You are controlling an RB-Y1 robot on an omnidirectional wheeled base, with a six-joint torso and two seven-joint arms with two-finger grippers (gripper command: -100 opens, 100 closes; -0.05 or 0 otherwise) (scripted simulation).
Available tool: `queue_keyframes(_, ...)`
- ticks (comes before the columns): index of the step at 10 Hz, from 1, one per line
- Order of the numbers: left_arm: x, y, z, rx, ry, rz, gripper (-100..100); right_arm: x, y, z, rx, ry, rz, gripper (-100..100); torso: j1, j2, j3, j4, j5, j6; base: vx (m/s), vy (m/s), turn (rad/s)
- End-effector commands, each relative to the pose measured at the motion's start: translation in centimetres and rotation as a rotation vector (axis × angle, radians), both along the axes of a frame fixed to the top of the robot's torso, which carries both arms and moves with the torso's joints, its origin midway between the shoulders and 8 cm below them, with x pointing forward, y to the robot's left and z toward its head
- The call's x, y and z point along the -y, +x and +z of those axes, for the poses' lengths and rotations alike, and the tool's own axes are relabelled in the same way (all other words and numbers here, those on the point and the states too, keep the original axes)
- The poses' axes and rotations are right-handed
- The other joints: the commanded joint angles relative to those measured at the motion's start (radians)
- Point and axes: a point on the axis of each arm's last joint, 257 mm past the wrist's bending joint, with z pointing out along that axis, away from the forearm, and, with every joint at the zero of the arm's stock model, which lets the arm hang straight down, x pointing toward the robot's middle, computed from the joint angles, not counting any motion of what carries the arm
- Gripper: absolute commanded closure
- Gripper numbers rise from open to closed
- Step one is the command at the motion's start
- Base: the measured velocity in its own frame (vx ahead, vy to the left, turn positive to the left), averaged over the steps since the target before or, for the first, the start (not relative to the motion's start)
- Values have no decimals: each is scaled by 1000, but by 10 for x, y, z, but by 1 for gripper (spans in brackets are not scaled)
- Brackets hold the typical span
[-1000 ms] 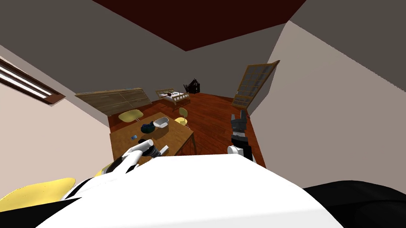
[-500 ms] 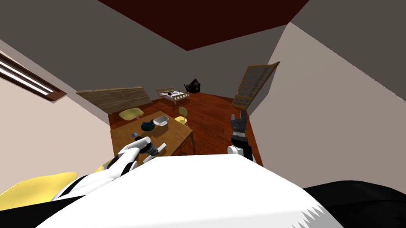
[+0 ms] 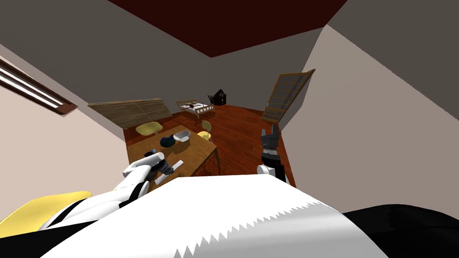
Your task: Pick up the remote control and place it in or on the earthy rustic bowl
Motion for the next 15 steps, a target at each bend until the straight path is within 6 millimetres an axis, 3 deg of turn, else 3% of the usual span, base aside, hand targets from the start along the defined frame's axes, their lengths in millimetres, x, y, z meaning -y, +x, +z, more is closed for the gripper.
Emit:
queue_keyframes(1,-23,-3,16,-1,26,9,100,0,0,0,0,0,0,0,0,0,0,0,0,0,-54,27,-71)
queue_keyframes(6,-64,-31,42,-29,41,64,100,0,0,0,0,0,0,0,6,2,1,0,2,1,-75,70,-109)
queue_keyframes(7,-64,-31,42,-29,41,64,100,0,0,0,0,0,0,0,6,2,1,0,2,0,-45,44,-28)
queue_keyframes(11,-90,-71,62,-64,5,142,100,0,0,0,0,0,0,0,8,3,1,0,3,0,-106,96,-199)
queue_keyframes(15,-100,-88,76,-65,-27,190,100,0,0,0,0,0,0,0,13,2,1,0,4,3,-124,144,-241)
